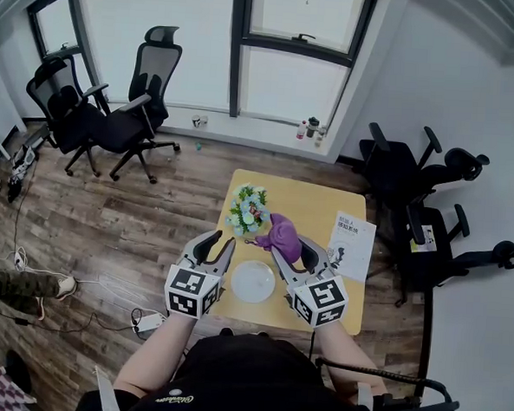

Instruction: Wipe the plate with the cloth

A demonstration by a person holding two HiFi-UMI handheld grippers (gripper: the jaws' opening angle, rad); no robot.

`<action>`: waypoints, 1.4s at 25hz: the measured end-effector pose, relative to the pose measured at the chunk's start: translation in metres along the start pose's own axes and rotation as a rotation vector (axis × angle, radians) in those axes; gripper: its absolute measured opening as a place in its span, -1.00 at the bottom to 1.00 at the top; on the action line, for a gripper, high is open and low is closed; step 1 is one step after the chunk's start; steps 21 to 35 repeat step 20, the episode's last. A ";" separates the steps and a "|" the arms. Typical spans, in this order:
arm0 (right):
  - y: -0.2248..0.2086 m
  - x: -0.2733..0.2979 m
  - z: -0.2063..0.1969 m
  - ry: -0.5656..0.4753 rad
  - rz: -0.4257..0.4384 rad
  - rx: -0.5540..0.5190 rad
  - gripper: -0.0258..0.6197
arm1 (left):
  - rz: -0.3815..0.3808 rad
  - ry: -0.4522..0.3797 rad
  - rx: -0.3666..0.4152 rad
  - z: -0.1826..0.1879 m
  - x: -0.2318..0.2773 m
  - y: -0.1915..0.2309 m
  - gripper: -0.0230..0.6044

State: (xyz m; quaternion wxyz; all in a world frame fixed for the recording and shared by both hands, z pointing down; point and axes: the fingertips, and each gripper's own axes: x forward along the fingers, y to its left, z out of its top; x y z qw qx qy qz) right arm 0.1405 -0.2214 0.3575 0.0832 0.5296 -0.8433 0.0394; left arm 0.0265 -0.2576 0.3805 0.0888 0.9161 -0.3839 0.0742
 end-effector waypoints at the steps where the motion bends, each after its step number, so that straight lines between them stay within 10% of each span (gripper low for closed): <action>1: 0.000 0.000 -0.001 0.002 0.001 0.000 -0.34 | 0.000 0.001 0.000 0.000 0.000 -0.001 -0.53; 35: -0.005 0.003 -0.010 0.023 0.018 0.009 -0.34 | -0.009 0.028 0.000 -0.008 0.009 -0.009 -0.53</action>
